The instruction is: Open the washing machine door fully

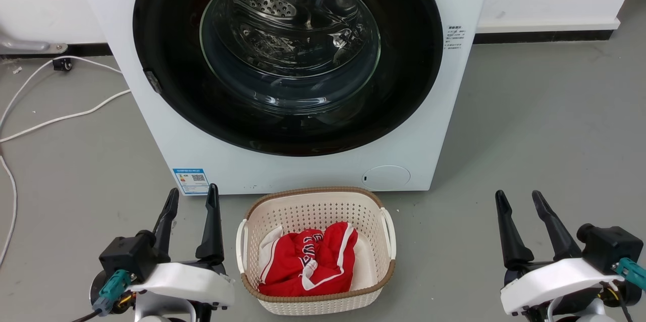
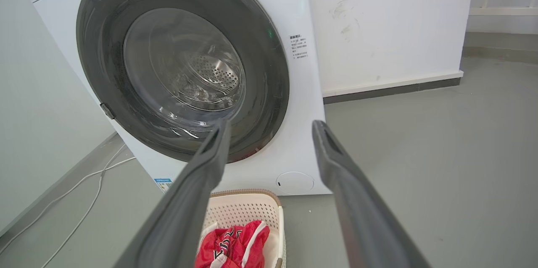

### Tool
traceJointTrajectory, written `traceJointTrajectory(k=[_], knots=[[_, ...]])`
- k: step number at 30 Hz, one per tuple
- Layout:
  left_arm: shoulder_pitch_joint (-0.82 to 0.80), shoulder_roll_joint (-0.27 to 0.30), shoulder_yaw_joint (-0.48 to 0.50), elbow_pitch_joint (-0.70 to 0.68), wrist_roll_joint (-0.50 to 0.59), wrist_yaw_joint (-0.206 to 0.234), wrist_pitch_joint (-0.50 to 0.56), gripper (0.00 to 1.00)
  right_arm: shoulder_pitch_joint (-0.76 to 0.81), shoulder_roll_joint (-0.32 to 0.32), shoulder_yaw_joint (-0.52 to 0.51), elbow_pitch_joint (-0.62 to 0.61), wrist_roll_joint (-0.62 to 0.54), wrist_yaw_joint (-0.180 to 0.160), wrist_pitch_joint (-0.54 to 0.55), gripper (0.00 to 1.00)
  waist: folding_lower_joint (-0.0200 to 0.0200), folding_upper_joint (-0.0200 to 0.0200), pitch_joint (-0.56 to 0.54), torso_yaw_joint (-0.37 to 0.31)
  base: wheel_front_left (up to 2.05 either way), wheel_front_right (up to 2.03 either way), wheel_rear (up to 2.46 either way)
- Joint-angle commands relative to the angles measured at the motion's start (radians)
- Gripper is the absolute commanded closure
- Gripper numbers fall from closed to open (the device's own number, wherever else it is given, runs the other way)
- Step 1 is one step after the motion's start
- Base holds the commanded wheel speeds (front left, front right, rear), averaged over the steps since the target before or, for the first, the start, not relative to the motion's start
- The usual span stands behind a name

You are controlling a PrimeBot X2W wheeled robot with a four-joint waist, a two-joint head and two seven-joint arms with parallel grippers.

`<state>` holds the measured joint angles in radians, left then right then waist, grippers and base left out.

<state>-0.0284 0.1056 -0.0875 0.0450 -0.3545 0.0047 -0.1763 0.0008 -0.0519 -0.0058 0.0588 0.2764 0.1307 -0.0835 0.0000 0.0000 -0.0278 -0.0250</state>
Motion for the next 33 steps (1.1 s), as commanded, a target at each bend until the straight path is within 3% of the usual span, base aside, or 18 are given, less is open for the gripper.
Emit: traceJointTrajectory(k=[1,13,33], knots=[[-0.001,0.005,-0.004,-0.01,0.021,0.005,-0.008,0.0,-0.002,0.002,0.002,-0.014,-0.018,0.0,-0.007,0.0,0.0,0.0,0.0,0.0,0.0,0.0,0.0],[0.017,0.01,-0.025,-0.021,0.134,0.031,-0.04,0.0,-0.001,0.002,0.004,-0.015,-0.134,0.0,-0.019,0.0,0.0,0.0,-0.003,0.0,0.0,0.0,0.0],[0.039,-0.013,-0.018,-0.015,0.251,0.027,-0.078,0.0,0.002,0.003,0.011,-0.008,-0.249,0.0,-0.037,0.0,0.0,0.0,-0.005,0.005,0.0,0.0,0.0]])
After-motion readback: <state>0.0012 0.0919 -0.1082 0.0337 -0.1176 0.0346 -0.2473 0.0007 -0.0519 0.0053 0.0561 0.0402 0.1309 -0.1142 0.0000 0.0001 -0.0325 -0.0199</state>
